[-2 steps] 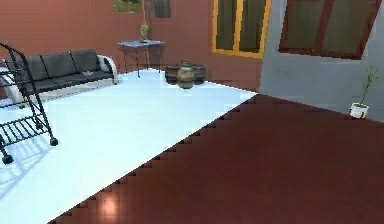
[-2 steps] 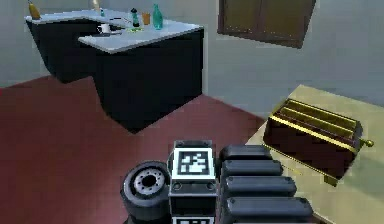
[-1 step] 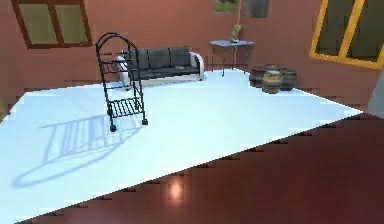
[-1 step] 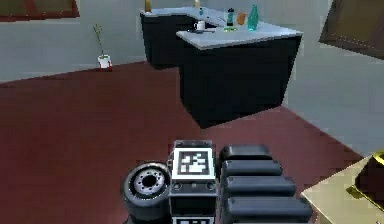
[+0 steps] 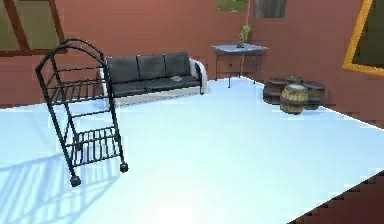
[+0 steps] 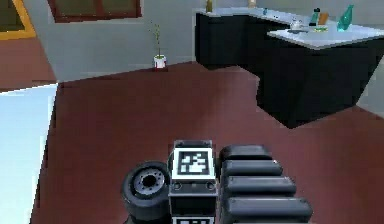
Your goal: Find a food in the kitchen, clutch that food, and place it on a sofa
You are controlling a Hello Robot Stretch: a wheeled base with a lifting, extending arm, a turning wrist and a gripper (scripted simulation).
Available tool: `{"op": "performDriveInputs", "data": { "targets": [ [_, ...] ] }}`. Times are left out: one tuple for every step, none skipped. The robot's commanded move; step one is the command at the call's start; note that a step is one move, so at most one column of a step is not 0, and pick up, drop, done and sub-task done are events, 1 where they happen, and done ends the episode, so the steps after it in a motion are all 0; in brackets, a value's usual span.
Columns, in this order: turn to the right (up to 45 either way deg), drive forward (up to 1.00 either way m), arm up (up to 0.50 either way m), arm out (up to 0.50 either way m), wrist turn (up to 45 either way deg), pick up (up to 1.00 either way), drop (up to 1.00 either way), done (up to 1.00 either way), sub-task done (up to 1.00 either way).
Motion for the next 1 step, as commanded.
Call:
{"op": "performDriveInputs", "data": {
  "targets": [
    [0.0,1.0,0.0,0.0,0.0,0.0,0.0,0.0,0.0]
  ]
}}
